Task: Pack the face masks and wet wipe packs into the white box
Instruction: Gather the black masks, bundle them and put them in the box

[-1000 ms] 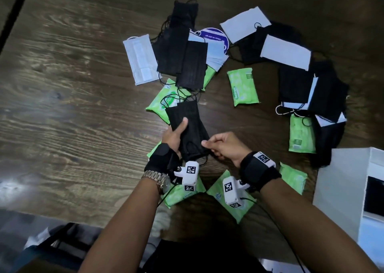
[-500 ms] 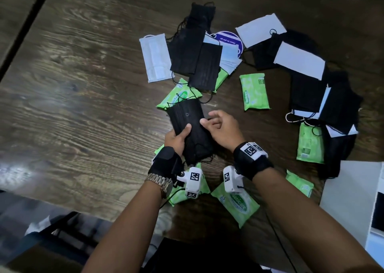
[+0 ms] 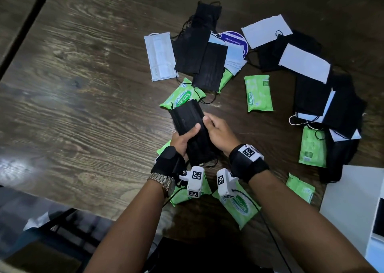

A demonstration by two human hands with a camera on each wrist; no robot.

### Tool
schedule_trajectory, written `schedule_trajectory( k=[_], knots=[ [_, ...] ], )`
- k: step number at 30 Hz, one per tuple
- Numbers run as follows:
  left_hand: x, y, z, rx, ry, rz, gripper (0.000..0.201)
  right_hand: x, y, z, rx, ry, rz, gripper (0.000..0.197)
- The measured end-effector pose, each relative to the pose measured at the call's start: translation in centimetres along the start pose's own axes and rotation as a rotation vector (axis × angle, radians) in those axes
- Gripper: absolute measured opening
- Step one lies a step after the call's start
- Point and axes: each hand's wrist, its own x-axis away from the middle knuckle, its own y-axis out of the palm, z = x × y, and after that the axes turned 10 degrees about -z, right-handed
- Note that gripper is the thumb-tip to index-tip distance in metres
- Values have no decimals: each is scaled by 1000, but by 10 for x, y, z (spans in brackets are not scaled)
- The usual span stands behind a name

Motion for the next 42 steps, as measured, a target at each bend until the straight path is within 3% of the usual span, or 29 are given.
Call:
schedule_trajectory(
  k=[2,5,9,11,15,20,24,27,31,37,42],
  knots=[
    [-1,1,0,-44,10,27,49,-4,-3,4,-30,34,62,34],
    [-4,-6,1,-83,21,88,49,-27,-14,8,-77,115,309,28],
    [-4,-18,3,-52,45,136,34,-70,-43,-7,189,230,520,21],
    [-4,-24,4,-44,60,142,29,-92,-53,-18,285,210,556,29],
    [-4,-29,5,-62,73,159,23,-131,-56,-33,391,286,515,54],
    [-6,-30,5,-52,45,179,27,-144,-60,-42,311,359,481,35],
    [-8,-23,8,-14,21,190,20,-128,-66,-39,283,296,453,14],
    [-8,-20,6,-13,3,208,31,-115,-68,-26,271,286,498,21],
    [-4,-14,6,-19,18,244,36,-115,-64,-35,279,349,444,38],
    [2,-23,4,-23,36,233,36,-123,-50,-33,283,369,446,33],
    [4,-21,3,-31,22,252,36,-98,-50,-29,182,217,486,29]
  ],
)
